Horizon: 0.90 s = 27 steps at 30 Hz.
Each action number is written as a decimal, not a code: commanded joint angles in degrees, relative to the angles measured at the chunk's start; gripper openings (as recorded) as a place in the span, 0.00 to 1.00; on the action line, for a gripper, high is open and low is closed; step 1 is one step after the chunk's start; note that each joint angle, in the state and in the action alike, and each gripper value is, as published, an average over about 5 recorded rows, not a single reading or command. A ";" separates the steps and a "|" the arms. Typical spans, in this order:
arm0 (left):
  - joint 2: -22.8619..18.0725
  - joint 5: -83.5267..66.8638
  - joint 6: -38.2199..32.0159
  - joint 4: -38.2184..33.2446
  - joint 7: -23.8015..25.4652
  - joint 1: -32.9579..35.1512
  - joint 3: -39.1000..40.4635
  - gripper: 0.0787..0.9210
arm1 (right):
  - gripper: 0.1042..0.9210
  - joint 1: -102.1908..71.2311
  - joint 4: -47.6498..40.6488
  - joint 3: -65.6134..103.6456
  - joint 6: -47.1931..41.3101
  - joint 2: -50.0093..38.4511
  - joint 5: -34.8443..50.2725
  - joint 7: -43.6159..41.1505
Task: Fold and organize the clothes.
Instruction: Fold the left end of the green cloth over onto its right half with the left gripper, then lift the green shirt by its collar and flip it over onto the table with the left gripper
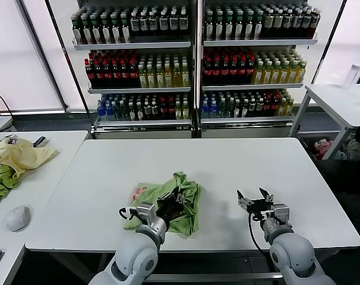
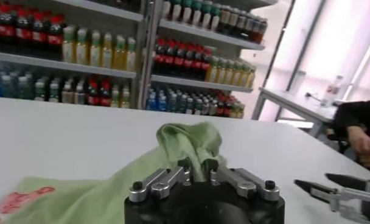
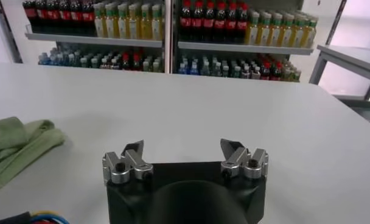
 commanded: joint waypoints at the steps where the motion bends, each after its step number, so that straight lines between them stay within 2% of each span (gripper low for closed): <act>1: 0.17 -6.08 -3.27 -5.61 6.23 1.44 1.61 0.32 | 0.88 -0.02 0.02 0.05 0.01 0.12 -0.09 -0.01; 7: 4.08 -6.13 -6.70 -7.14 4.76 4.53 -6.03 0.52 | 0.88 0.05 0.07 0.04 0.08 0.29 -0.14 -0.06; 13: 8.89 -1.22 -8.64 -0.98 1.52 6.44 -14.78 0.73 | 0.88 0.11 -0.02 -0.02 0.27 0.35 -0.19 -0.12; 17: 10.31 -0.01 -8.79 2.94 0.57 7.48 -18.02 0.85 | 0.88 0.14 -0.06 0.01 0.37 0.23 -0.22 -0.15; 27: 8.95 -1.91 -6.81 6.79 -0.10 8.80 -17.83 0.88 | 0.88 -0.06 -0.02 0.16 0.64 -0.20 -0.19 -0.20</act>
